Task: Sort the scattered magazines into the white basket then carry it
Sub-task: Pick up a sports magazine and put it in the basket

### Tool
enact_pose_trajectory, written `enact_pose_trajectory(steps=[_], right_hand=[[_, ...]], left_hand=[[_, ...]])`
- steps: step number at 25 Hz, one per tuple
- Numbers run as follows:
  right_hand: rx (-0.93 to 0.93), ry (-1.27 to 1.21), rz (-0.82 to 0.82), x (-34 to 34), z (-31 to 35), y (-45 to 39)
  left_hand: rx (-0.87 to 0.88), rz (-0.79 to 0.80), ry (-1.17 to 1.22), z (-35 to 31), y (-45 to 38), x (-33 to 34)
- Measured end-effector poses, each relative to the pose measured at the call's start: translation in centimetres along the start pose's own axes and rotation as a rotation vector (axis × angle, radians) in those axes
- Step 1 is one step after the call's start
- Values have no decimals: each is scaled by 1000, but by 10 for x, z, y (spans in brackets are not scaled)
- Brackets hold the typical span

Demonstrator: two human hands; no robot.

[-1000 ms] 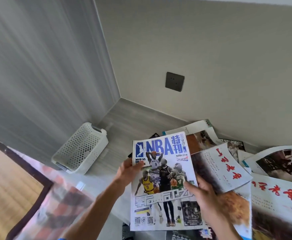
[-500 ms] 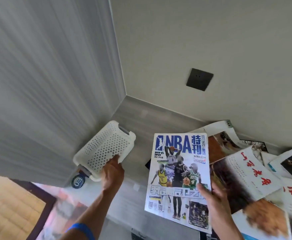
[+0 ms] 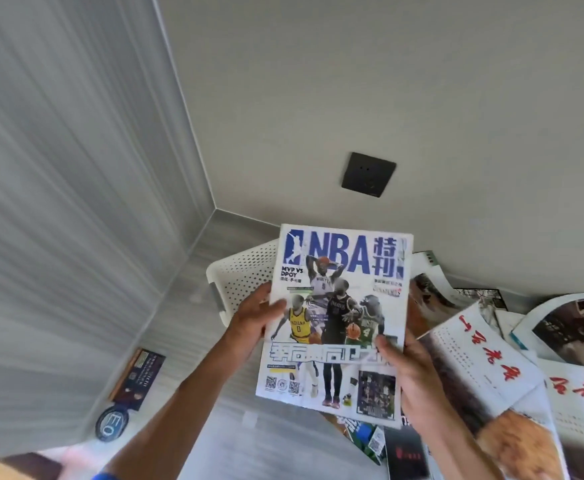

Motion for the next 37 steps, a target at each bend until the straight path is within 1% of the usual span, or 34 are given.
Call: enact_pose_trajectory(steps=[2,3,4,6,9,12,14,17,19,21,24,25,27,29,30,32,34,35,37], right_hand=[[-29,181,105,28,29,-32],[-55,298,111,42,44,-53],[-84,398,94,54,60,-76],[-130,508,10,73,87,-119],[-216,553,-140,88,114,-164],[-199,513,-123,109,100,-188],[-155,513,-79,121,72,-195],[-60,567,-82,116,28,-203],[8,554,-84,107,10,-207],[24,561,-12,109,5,-212],[21,638,99,121,3,-204],[-5,690,106,122,3,-197],[-137,874,73,118,5,-176],[-330,1145,28,111,8,-148],[-407,1256,31,108,5,-134],[-452,1380,118,105,-11,-115],[-426,1400,187,101,-22,-106],[-418,1377,193,100,-23,-103],[-383,1248,137,85,-20,-87]], left_hand=[[104,-77,50,-24,-4,-18],[155,-133,41,-38,-8,-27],[203,-193,26,-55,-12,-36],[285,-322,46,-81,-20,-54],[369,-384,107,-98,-30,-68],[398,-430,-10,-97,-36,-84],[402,-494,-96,-88,-38,-97],[301,-588,-292,-65,-44,-113],[252,-619,-438,-57,-50,-121],[228,-636,-506,-56,-60,-127],[132,-642,-589,-51,-71,-133],[96,-650,-597,-47,-72,-135],[73,-670,-582,-37,-64,-136],[108,-647,-599,-29,-51,-129],[131,-626,-647,-26,-43,-122],[211,-581,-771,-22,-25,-102],[309,-533,-889,-21,-6,-70],[351,-500,-931,-21,2,-53],[419,-390,-913,-12,13,-17]])
Point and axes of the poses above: each hand's wrist, its own y-axis away from the middle knuckle, its own x-axis out of the palm, z = x × y, the point moved 9 cm from there along -y, towards the middle knuckle, and after that the axes turned 10 degrees about y, right-handed, at the moved point
